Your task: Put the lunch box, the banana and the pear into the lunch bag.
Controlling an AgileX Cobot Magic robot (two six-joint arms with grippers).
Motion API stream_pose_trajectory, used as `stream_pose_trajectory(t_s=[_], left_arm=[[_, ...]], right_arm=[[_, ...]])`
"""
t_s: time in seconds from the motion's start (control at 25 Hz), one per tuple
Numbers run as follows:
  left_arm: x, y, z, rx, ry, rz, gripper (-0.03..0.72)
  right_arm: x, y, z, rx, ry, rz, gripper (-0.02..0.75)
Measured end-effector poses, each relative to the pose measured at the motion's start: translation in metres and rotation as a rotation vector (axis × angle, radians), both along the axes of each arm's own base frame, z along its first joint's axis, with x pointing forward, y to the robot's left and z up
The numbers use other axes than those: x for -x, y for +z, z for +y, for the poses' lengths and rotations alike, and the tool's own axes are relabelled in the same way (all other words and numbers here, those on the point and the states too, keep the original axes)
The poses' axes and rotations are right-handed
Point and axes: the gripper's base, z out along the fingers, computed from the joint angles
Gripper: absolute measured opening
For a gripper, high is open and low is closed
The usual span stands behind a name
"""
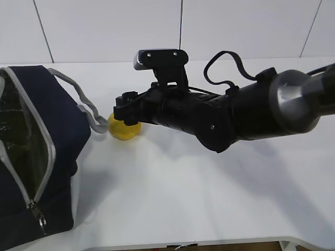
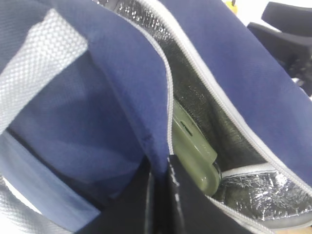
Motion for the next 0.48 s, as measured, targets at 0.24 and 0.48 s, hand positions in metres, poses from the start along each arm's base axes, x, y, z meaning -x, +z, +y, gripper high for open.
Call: stream_pose_trajectory(t_s=[0.24,0.48], left_arm=[[0.000,0.000,0.000,0.000,-0.001,0.001,-0.013],[0.000,0.000,0.000,0.000,-0.001,0.001,-0.013]], right_arm=[[-0.003,-0.010,0.001,-0.008,-0.007,-0.010,0.615],[-0.007,-0.027,0.005,-0.003,0.002,-0.049,0.620]])
